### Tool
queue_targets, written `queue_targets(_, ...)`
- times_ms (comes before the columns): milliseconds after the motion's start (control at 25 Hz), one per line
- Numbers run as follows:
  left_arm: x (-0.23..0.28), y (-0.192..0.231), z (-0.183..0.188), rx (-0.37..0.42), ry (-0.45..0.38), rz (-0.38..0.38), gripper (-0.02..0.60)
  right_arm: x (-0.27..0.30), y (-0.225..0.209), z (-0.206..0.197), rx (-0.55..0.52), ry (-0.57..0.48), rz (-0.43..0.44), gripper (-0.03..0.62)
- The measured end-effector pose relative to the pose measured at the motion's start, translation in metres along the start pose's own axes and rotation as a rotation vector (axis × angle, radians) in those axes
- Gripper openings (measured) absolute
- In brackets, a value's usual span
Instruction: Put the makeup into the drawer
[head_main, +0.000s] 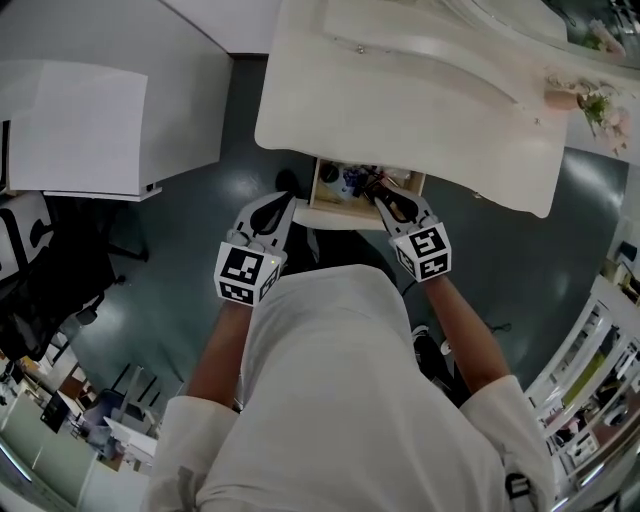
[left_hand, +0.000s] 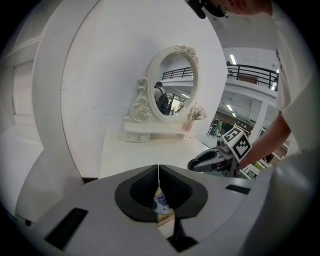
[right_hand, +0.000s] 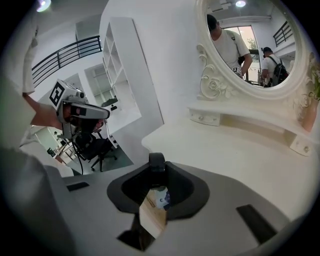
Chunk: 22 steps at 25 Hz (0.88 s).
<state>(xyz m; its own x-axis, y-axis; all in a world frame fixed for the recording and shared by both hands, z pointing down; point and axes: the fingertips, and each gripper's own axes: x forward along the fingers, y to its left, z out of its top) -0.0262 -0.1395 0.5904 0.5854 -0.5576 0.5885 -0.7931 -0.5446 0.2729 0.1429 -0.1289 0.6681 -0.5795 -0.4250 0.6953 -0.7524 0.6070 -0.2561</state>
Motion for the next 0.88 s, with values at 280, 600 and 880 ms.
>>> queue_targets(280,0.016,0.005,-0.020,0.006,0.054,-0.042,0.018,0.031,0.006,-0.023,0.013,0.072,0.012,0.089)
queue_targets(600,0.028,-0.003,-0.043,0.028,0.119,-0.087,0.018,0.058,0.007,-0.052,0.013,0.158,0.025,0.089)
queue_targets(880,0.039,-0.006,-0.066,0.011,0.161,-0.103,0.018,0.088,0.000,-0.084,0.046,0.230,0.038,0.089)
